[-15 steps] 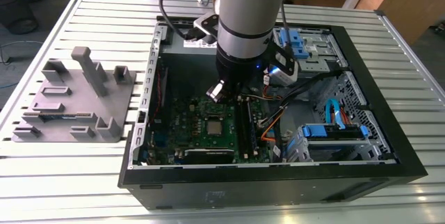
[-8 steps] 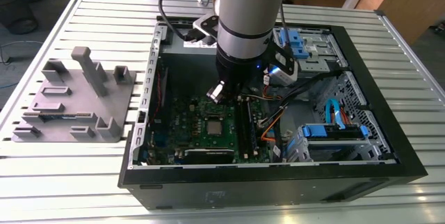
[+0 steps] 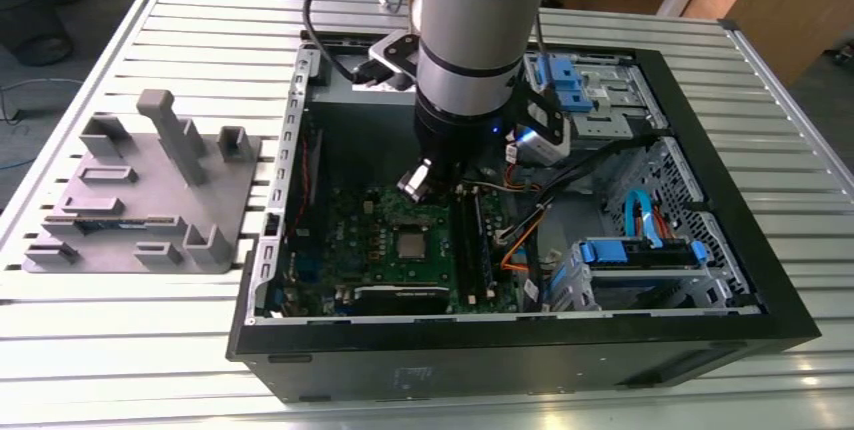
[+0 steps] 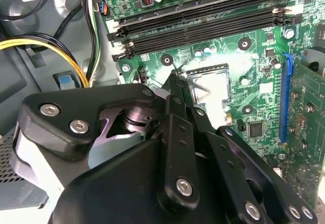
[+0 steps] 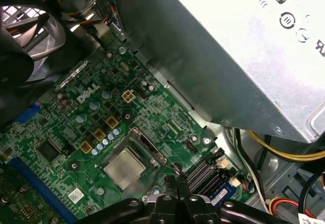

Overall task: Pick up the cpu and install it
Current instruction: 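Close the cpu cover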

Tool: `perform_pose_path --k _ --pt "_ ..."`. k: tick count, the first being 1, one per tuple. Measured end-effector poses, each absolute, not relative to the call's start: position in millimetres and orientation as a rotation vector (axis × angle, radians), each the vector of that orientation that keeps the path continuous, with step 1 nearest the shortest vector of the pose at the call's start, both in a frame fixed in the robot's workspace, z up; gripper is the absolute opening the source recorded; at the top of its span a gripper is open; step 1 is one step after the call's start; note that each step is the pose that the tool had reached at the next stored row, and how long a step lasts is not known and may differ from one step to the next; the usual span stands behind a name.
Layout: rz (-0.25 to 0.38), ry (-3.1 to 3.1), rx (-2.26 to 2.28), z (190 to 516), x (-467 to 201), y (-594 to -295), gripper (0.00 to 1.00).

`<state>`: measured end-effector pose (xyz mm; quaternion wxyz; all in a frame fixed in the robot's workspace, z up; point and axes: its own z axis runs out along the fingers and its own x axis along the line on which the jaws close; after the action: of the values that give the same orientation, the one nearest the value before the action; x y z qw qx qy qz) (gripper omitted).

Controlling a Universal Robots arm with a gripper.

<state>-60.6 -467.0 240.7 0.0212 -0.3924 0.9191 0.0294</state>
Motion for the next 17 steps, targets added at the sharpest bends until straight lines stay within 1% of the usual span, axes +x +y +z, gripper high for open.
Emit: perform_pose_path --k 17 --pt "0.089 2.84 -1.241 237.9 -59.8 -458.9 0.13"
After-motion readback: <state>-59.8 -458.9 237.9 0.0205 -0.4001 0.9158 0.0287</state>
